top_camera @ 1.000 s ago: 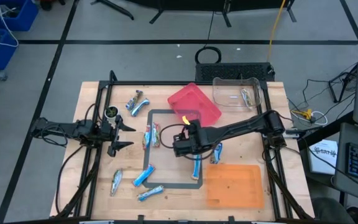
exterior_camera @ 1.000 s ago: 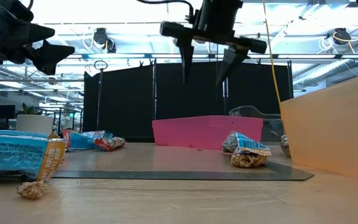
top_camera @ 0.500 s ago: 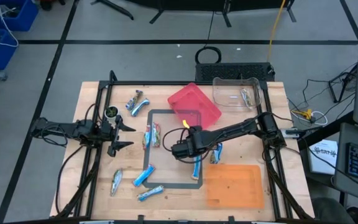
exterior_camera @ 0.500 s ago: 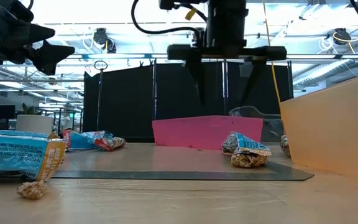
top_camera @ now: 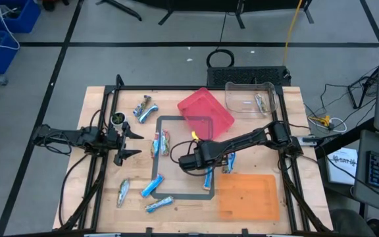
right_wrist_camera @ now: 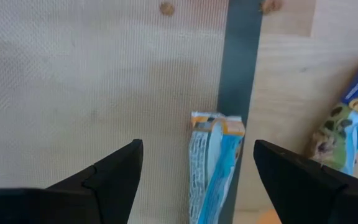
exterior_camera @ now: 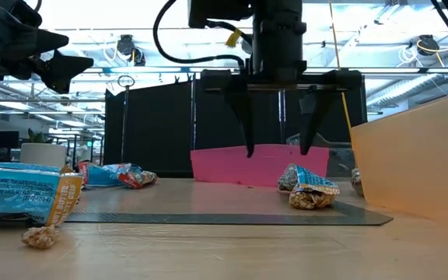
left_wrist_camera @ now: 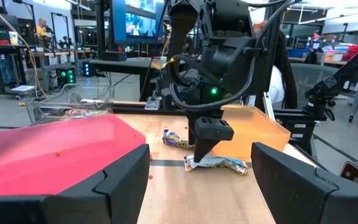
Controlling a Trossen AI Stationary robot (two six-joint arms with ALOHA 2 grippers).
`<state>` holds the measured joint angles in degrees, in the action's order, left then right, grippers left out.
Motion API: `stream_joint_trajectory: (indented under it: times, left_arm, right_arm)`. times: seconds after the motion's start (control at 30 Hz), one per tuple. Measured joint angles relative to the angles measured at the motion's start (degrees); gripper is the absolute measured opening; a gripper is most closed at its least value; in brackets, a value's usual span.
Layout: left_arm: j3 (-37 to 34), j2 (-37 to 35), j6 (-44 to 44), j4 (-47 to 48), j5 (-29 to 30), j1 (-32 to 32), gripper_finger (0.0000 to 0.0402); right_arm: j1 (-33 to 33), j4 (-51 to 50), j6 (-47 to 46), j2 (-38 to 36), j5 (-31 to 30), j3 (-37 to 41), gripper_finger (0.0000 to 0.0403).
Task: Pick and place Granola Bars by type
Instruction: Put the yellow granola bar into the transparent bin
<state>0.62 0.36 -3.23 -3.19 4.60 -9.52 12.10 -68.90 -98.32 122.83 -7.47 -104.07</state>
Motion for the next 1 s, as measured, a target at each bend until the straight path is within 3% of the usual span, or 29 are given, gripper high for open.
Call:
stream_joint_trajectory:
  times: [0.47, 0.77, 1.0]
  left_arm:
    - [0.0, 0.0, -0.01, 0.01, 0.0, -0.01, 0.0282]
    - [0.0, 0.0, -0.01, 0.01, 0.02, 0.0, 0.0283]
    - [0.0, 0.0, 0.01, 0.01, 0.0, 0.0, 0.0285]
  right_arm:
    - [0.05, 2.77, -0.04, 0.02, 5.03, 2.36, 0.0297]
    - [0.12, 5.61, 2.88, 2.96, 13.04, 2.51, 0.0297]
    - [0.91, 5.94, 3.12, 2.97, 14.89, 2.49, 0.0297]
